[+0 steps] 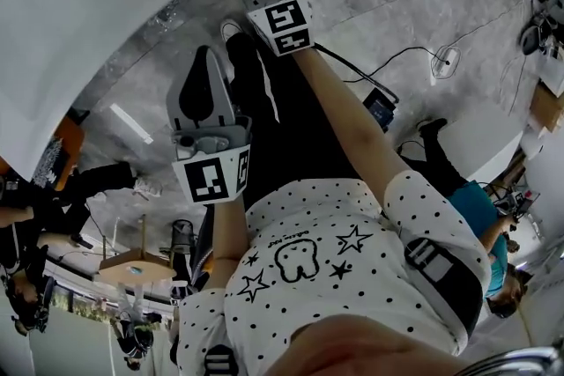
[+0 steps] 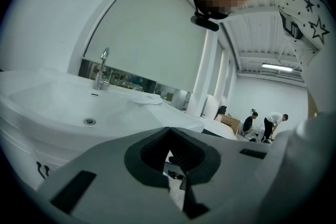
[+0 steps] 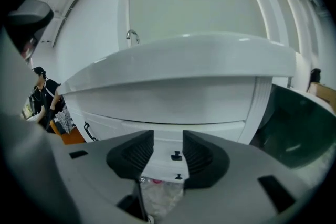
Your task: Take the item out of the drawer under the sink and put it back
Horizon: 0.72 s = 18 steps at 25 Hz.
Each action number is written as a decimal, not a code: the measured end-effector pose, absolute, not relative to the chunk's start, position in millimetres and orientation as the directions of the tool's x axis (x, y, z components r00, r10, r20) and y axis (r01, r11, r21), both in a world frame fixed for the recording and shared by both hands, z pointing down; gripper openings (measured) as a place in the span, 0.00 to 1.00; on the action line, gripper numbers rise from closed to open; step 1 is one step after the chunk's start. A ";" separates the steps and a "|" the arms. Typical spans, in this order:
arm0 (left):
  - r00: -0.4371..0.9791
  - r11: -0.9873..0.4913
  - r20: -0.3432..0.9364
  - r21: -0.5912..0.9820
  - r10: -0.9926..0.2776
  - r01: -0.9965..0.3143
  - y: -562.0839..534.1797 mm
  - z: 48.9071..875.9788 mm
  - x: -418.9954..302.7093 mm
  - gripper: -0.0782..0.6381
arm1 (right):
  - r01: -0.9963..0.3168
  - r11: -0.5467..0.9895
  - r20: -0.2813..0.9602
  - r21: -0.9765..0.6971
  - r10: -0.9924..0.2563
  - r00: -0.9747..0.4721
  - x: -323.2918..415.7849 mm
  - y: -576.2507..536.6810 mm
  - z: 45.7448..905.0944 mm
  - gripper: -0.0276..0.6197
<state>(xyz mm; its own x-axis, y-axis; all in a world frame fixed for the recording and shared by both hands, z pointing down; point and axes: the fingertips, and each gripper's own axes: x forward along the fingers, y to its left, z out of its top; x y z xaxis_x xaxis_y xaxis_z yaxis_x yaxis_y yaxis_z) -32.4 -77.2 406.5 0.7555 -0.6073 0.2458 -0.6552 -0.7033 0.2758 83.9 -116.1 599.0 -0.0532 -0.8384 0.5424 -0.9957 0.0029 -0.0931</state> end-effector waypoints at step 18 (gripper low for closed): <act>0.770 -0.714 0.302 0.292 -0.562 -0.636 -71.3 472.5 -29.6 0.11 | -0.980 -0.101 0.602 -0.169 -0.798 -0.022 88.2 -148.0 738.6 0.32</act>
